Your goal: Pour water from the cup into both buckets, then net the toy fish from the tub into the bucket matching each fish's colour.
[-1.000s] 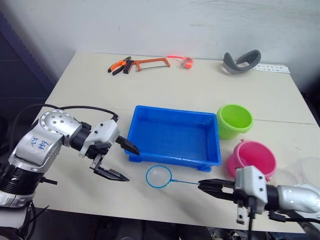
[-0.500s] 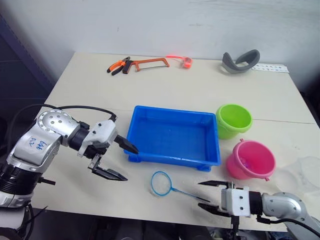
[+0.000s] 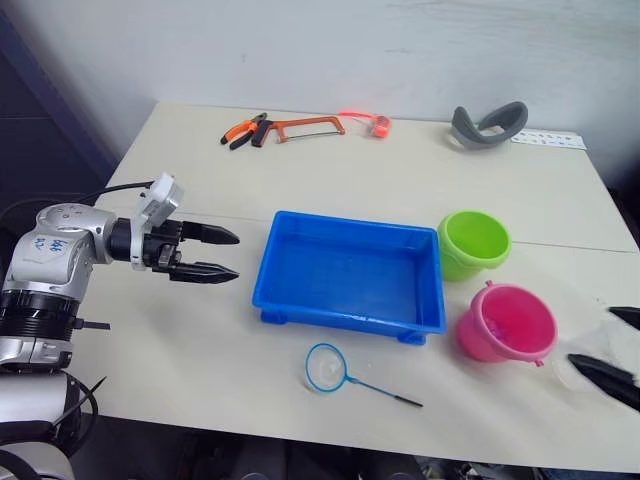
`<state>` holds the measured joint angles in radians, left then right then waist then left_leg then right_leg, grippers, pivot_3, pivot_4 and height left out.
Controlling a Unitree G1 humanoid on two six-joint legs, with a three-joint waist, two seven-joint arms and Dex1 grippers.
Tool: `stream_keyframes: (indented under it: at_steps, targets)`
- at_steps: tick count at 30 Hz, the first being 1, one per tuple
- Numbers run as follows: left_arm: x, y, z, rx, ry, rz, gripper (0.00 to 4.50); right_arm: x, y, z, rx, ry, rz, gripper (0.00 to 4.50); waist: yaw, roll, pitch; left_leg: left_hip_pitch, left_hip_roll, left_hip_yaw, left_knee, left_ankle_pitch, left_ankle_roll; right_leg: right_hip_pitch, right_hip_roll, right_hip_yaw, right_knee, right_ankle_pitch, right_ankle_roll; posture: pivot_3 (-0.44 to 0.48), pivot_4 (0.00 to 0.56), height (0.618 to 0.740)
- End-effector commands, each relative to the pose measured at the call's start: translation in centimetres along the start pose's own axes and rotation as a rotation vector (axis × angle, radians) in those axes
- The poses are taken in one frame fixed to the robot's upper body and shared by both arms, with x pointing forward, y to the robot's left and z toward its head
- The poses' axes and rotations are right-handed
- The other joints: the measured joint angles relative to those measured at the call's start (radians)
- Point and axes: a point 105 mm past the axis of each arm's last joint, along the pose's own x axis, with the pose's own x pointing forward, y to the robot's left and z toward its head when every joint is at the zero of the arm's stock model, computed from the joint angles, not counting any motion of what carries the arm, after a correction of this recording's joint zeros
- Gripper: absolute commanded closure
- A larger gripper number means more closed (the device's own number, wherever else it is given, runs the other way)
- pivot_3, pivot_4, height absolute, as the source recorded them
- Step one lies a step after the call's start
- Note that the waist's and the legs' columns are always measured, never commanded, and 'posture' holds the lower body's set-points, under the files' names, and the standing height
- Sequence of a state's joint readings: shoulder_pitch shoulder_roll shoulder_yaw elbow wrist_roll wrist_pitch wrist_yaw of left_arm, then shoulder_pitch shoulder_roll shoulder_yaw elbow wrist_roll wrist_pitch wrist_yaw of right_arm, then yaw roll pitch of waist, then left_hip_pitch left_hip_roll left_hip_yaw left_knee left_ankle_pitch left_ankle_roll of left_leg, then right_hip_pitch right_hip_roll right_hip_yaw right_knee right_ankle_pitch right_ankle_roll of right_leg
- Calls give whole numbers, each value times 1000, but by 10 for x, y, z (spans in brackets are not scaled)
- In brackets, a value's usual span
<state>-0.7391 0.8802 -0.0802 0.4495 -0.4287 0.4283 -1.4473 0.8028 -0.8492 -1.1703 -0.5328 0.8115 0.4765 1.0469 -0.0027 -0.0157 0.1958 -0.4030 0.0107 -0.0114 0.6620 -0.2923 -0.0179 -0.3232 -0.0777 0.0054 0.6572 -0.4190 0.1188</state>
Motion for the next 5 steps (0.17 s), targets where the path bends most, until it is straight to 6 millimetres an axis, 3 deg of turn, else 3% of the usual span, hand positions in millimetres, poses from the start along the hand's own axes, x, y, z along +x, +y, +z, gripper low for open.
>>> stream_keyframes:
  at_steps: [1, 5]
  targets:
    - [-4, 13, 7, 56, -20, 79, 0, -18, -14, -8, -12, 34, -66, 44, -1, 0, 0, 0, 0, 0, 0, 0, 0, -1, 0, 0, 0, 0, 0, 0, 150, 740]
    - [0, 14, 8, 72, -34, 63, 0, -16, -16, -9, -22, 32, -75, 44, -1, 0, 0, 0, 1, 1, 0, 0, 0, -1, 0, 1, 0, 0, 0, 0, 150, 740]
